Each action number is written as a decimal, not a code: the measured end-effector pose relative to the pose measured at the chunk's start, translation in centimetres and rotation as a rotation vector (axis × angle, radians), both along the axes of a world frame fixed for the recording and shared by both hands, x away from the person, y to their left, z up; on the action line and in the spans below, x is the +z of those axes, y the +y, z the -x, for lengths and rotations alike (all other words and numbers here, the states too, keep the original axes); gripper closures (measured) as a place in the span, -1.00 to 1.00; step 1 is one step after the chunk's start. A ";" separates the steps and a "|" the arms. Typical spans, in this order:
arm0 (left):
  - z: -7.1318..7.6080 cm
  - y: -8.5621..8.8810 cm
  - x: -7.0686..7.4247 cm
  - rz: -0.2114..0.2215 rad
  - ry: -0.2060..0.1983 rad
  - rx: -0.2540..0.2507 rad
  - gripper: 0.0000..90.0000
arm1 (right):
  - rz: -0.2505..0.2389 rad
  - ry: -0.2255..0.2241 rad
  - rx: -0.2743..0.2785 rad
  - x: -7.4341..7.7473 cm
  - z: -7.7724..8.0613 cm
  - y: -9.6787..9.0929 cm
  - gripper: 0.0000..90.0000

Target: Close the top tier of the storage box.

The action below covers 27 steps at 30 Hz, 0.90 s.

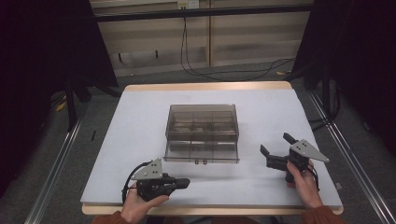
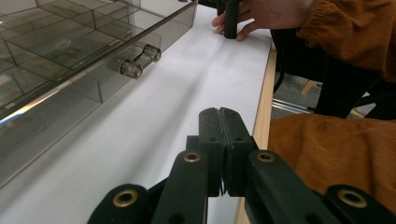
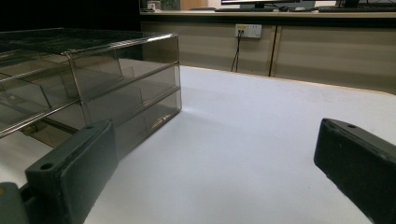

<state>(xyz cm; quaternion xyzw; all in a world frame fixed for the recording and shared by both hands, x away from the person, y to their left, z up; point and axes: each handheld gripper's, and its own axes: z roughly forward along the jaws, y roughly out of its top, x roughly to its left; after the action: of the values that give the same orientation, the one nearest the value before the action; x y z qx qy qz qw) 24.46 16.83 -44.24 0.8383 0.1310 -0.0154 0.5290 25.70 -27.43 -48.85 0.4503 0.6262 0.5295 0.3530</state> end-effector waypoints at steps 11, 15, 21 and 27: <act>-0.5 -1.3 0.3 0.009 0.003 -0.010 0.99 | 0.003 0.000 -0.002 0.0 0.0 0.0 -1.00; -0.7 -1.7 0.2 -0.011 -0.001 -0.001 1.00 | 0.001 -0.002 -0.004 0.0 0.0 0.0 -1.00; -1.1 -2.2 0.4 0.000 -0.006 0.000 1.00 | 0.003 -0.001 -0.002 0.0 0.0 0.0 -1.00; -1.2 -2.9 0.3 -0.003 -0.008 -0.016 1.00 | 0.003 -0.001 -0.001 0.0 0.0 0.0 -1.00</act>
<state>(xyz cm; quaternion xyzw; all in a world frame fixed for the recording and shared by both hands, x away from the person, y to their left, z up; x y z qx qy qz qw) 25.68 13.94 -43.90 0.8403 0.1223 -0.0161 0.5280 25.72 -27.41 -48.87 0.4500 0.6267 0.5287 0.3540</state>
